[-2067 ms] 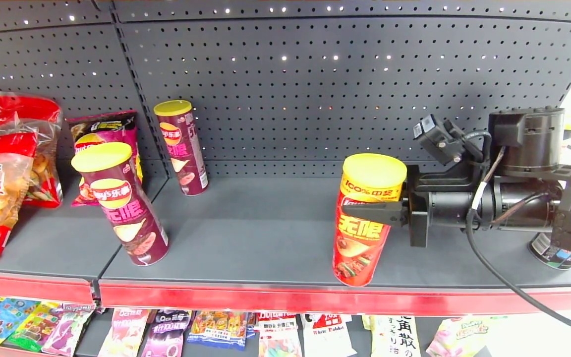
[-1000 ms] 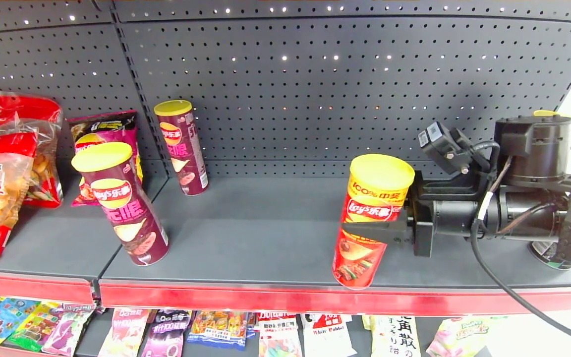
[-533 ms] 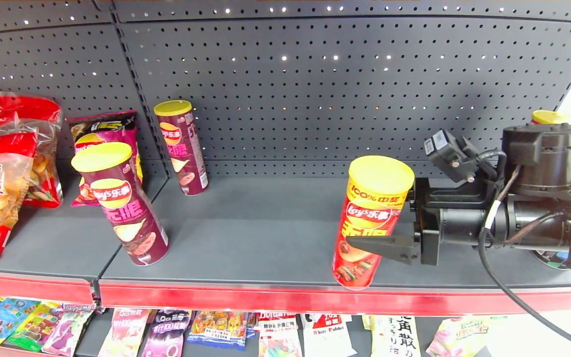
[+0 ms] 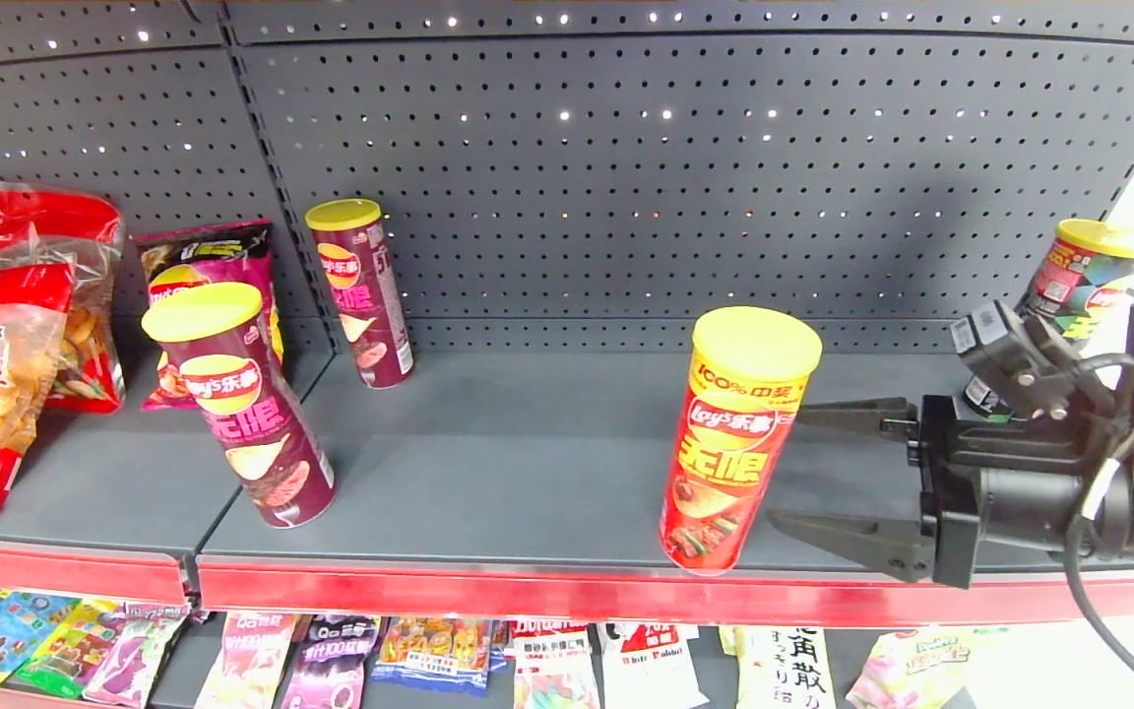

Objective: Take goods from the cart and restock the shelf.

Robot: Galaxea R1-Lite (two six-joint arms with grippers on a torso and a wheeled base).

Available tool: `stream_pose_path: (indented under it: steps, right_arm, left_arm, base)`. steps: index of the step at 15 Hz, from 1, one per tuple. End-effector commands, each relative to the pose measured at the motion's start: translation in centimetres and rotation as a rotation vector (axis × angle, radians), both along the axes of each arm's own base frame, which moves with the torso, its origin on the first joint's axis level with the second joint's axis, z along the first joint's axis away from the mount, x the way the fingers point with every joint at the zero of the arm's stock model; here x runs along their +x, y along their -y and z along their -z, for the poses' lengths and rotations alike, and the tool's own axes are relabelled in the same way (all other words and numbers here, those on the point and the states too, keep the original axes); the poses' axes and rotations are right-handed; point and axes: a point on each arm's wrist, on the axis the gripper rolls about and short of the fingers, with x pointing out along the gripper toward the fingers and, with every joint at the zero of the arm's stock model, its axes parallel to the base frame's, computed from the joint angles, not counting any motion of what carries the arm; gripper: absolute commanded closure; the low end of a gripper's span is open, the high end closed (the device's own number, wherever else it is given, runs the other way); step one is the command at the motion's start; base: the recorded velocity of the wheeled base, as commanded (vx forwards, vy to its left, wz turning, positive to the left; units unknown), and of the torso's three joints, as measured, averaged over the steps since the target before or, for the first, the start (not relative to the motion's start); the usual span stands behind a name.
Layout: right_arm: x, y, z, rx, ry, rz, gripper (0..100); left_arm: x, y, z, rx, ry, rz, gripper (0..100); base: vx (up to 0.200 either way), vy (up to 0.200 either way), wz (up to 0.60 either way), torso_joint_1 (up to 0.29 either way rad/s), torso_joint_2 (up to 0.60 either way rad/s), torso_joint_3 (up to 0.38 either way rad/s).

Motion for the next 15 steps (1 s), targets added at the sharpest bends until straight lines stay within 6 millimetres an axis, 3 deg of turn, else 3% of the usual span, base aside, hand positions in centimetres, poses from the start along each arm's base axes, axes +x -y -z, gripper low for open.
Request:
stream_pose_path:
  steps: [1, 5, 8, 9, 12, 15]
  right_arm:
    - [-2.0, 1.4, -0.2, 0.010, 0.024, 0.036, 0]
    - [-6.2, 3.5, -0.2, -0.031, 0.121, 0.287, 0]
    - [-11.4, 5.8, 0.0, -0.002, 0.251, 0.536, 0]
    - [-13.7, 6.8, 0.8, 0.027, 0.300, 0.646, 0]
    - [-17.8, 8.8, 3.3, 0.059, 0.350, 0.921, 0]
    - [-21.2, 9.7, 6.7, -0.008, 0.283, 1.004, 0]
  left_arm:
    - [0.0, 0.0, 0.0, 0.000, 0.000, 0.000, 100]
    - [0.2, 0.1, -0.6, -0.002, 0.009, 0.040, 100]
    - [0.9, 0.1, -1.3, -0.003, 0.015, 0.056, 100]
    - [1.1, 0.2, -1.4, -0.004, 0.014, 0.075, 100]
    - [1.0, 0.2, -1.4, -0.004, 0.012, 0.079, 100]
    - [0.9, 0.1, -1.3, 0.061, 0.028, -0.030, 100]
  base:
    - [0.000, 0.000, 0.00, 0.000, 0.00, 0.000]
    - [0.000, 0.000, 0.00, 0.000, 0.00, 0.000]
    - [0.000, 0.000, 0.00, 0.000, 0.00, 0.000]
    - [0.000, 0.000, 0.00, 0.000, 0.00, 0.000]
    - [0.000, 0.000, 0.00, 0.000, 0.00, 0.000]
    - [0.000, 0.000, 0.00, 0.000, 0.00, 0.000]
